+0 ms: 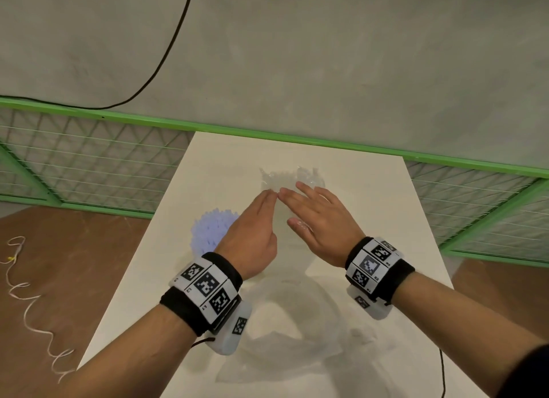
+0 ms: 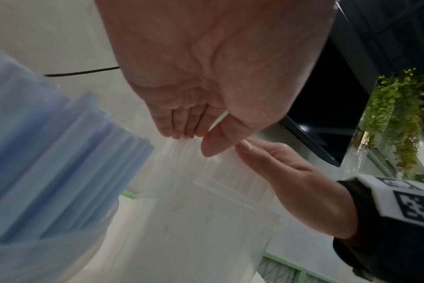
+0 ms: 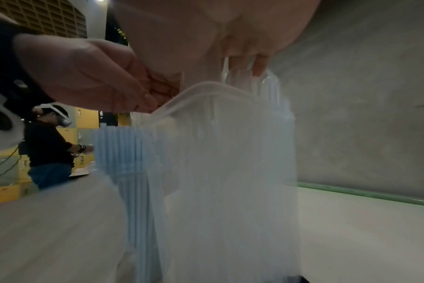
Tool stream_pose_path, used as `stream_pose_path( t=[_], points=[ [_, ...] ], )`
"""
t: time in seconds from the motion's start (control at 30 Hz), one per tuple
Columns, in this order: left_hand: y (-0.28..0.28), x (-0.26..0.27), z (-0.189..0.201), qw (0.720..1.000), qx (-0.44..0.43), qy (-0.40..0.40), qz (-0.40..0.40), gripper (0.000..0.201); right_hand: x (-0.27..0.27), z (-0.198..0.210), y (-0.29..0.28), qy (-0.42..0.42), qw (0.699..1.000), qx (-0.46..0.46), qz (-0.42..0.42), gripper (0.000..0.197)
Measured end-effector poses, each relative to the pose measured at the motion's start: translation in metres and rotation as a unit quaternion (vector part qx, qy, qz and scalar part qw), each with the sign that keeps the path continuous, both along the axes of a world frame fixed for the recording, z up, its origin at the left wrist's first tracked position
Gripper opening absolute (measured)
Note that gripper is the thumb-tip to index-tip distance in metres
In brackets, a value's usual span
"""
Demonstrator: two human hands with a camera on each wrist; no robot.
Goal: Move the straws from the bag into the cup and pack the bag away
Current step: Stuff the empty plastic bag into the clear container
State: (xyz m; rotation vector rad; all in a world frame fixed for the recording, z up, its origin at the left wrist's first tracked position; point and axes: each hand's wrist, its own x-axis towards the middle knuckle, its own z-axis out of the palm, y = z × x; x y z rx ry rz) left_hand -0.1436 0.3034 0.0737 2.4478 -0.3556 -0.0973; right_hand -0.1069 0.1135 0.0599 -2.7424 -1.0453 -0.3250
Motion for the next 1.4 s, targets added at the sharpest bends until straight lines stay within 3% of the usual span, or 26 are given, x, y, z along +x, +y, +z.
stream_pose_path(
  t=[0.17, 0.37, 0.5, 0.57, 0.63, 0.73, 0.83, 0.97, 1.07, 1.13, 1.23, 1.3, 1.4],
  points=[
    [-0.001, -0.002, 0.003, 0.999, -0.030, 0.025, 0.012, 0.076, -0.009, -0.011, -0.002, 0.023, 0.996, -0.083, -0.007, 0.058],
    [-0.003, 0.001, 0.007, 0.995, -0.077, 0.004, 0.059, 0.064, -0.011, 0.011, -0.002, 0.073, 0.991, -0.111, -0.005, 0.065],
    [-0.015, 0.016, 0.013, 0.982, -0.134, 0.026, 0.129, 0.053, -0.006, 0.029, 0.009, 0.117, 0.985, 0.069, -0.107, 0.057],
    [-0.022, 0.022, 0.014, 0.975, -0.148, 0.076, 0.150, 0.055, -0.001, 0.021, 0.018, 0.141, 0.978, 0.054, -0.142, 0.054],
    [-0.026, 0.024, 0.014, 0.965, -0.164, 0.123, 0.165, 0.058, 0.001, 0.007, 0.023, 0.160, 0.973, 0.072, -0.148, 0.049],
    [-0.031, 0.025, 0.014, 0.959, -0.180, 0.146, 0.163, 0.063, 0.000, -0.007, 0.027, 0.128, 0.958, 0.216, -0.142, 0.038],
    [-0.036, 0.026, 0.019, 0.952, -0.212, 0.162, 0.150, 0.065, 0.003, -0.015, 0.027, 0.078, 0.944, 0.294, -0.128, 0.034],
    [-0.028, 0.035, 0.021, 0.935, -0.259, 0.160, 0.179, 0.052, 0.007, -0.011, 0.017, 0.106, 0.904, 0.404, -0.093, 0.029],
    [-0.022, 0.049, 0.024, 0.924, -0.276, 0.140, 0.223, 0.046, 0.016, -0.002, 0.008, 0.123, 0.884, 0.403, -0.201, 0.029],
    [-0.026, 0.058, 0.025, 0.935, -0.245, 0.147, 0.209, 0.053, 0.022, 0.005, 0.009, 0.223, 0.861, 0.378, -0.259, 0.051],
    [-0.037, 0.059, 0.022, 0.960, -0.166, 0.166, 0.156, 0.057, 0.026, 0.006, 0.021, 0.344, 0.842, 0.347, -0.231, 0.068],
    [-0.041, 0.057, 0.019, 0.963, -0.153, 0.172, 0.144, 0.060, 0.026, 0.003, 0.026, 0.332, 0.848, 0.352, -0.217, 0.061],
    [-0.038, 0.059, 0.011, 0.962, -0.188, 0.152, 0.126, 0.067, 0.024, 0.001, 0.024, 0.315, 0.820, 0.434, -0.199, 0.051]
  ],
)
